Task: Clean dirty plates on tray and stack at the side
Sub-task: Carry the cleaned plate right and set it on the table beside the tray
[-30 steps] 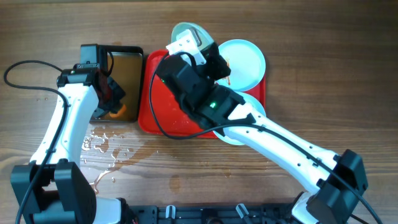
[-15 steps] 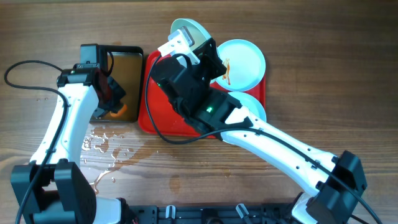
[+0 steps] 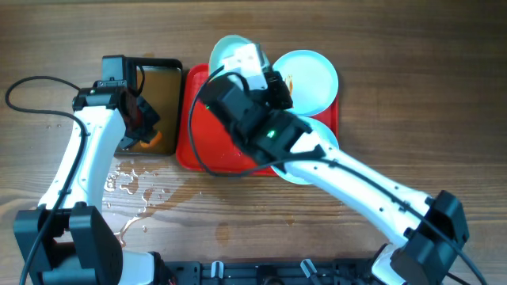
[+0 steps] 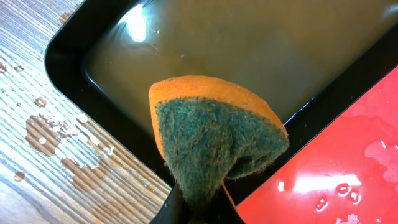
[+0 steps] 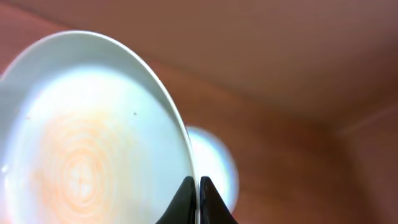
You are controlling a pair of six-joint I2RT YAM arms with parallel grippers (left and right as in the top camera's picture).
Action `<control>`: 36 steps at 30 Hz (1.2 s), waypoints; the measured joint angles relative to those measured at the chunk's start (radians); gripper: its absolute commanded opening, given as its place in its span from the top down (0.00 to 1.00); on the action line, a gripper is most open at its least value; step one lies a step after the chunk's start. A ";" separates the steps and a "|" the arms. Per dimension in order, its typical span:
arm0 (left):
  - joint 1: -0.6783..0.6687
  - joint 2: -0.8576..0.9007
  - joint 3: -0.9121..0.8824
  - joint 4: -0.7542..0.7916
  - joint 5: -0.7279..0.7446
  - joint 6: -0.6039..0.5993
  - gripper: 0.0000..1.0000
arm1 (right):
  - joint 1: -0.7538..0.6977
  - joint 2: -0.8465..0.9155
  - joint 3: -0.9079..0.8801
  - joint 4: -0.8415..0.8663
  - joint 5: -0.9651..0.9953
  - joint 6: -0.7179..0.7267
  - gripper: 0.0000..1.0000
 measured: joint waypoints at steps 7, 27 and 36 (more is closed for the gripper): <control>0.000 0.000 0.000 0.001 0.000 0.000 0.96 | -0.288 0.000 0.000 -0.028 -0.657 0.182 0.96; 0.000 0.000 0.000 0.019 0.000 0.000 0.96 | -1.137 0.000 -0.105 -0.159 -0.979 0.273 0.96; 0.000 0.000 -0.031 0.071 0.000 0.000 0.96 | -1.235 0.000 -0.215 -0.097 -0.909 0.293 0.71</control>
